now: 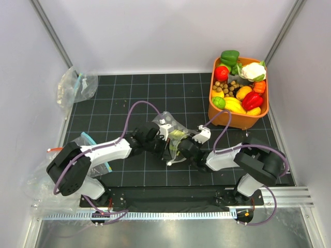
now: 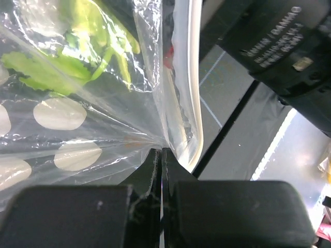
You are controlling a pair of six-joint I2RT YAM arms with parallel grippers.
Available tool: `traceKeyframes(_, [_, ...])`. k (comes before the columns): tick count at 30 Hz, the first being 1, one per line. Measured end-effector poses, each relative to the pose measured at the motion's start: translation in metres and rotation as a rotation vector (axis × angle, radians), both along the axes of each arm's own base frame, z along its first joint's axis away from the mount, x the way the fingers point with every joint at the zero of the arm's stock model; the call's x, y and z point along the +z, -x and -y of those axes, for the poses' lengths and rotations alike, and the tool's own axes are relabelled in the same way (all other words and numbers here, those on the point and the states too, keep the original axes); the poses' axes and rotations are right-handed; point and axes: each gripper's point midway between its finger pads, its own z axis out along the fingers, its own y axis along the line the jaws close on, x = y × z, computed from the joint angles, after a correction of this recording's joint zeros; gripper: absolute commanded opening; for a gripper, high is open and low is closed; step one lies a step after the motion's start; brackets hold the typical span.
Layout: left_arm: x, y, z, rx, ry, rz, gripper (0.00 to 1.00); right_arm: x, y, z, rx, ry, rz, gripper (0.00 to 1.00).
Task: Place the food in the zip-top bag and seal the zipper
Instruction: Adjust the fake vegetable in the zipper food storage bag.
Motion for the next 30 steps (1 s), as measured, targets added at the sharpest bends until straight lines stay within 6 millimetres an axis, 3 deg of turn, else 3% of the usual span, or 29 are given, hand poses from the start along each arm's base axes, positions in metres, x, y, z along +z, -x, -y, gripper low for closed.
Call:
traceKeyframes(4, [-0.010, 0.000, -0.002, 0.004, -0.026, -0.020, 0.00, 0.001, 0.001, -0.003, 0.014, -0.011, 0.000, 0.37])
traceKeyframes(8, [-0.017, -0.001, -0.005, 0.020, -0.047, -0.037, 0.00, -0.005, 0.003, 0.001, -0.004, -0.004, -0.022, 0.41])
traceKeyframes(9, [-0.016, -0.003, -0.005, 0.028, -0.046, -0.036, 0.00, -0.004, 0.002, 0.000, -0.011, -0.006, -0.026, 0.39])
traceKeyframes(11, [-0.016, -0.005, -0.006, 0.044, -0.048, -0.034, 0.00, -0.004, 0.002, 0.001, -0.022, 0.004, -0.034, 0.07])
traceKeyframes(12, [-0.015, -0.007, -0.007, 0.050, -0.050, -0.030, 0.00, -0.004, 0.001, 0.002, -0.034, 0.005, -0.035, 0.01])
traceKeyframes(22, [-0.015, -0.013, -0.010, 0.075, -0.051, -0.031, 0.00, -0.003, -0.001, 0.006, -0.070, 0.032, -0.052, 0.02])
traceKeyframes(23, [-0.015, -0.012, -0.010, 0.074, -0.051, -0.033, 0.00, -0.002, -0.001, 0.004, -0.063, 0.029, -0.050, 0.05])
traceKeyframes(24, [-0.016, -0.012, -0.010, 0.072, -0.051, -0.037, 0.00, -0.001, -0.001, 0.002, -0.055, 0.024, -0.047, 0.23])
traceKeyframes(27, [-0.020, -0.011, -0.010, 0.070, -0.059, -0.048, 0.00, 0.002, -0.003, -0.004, -0.022, 0.015, -0.031, 0.62])
traceKeyframes(30, [-0.022, -0.011, -0.011, 0.073, -0.064, -0.049, 0.00, 0.005, -0.004, -0.006, -0.001, 0.036, -0.021, 0.63])
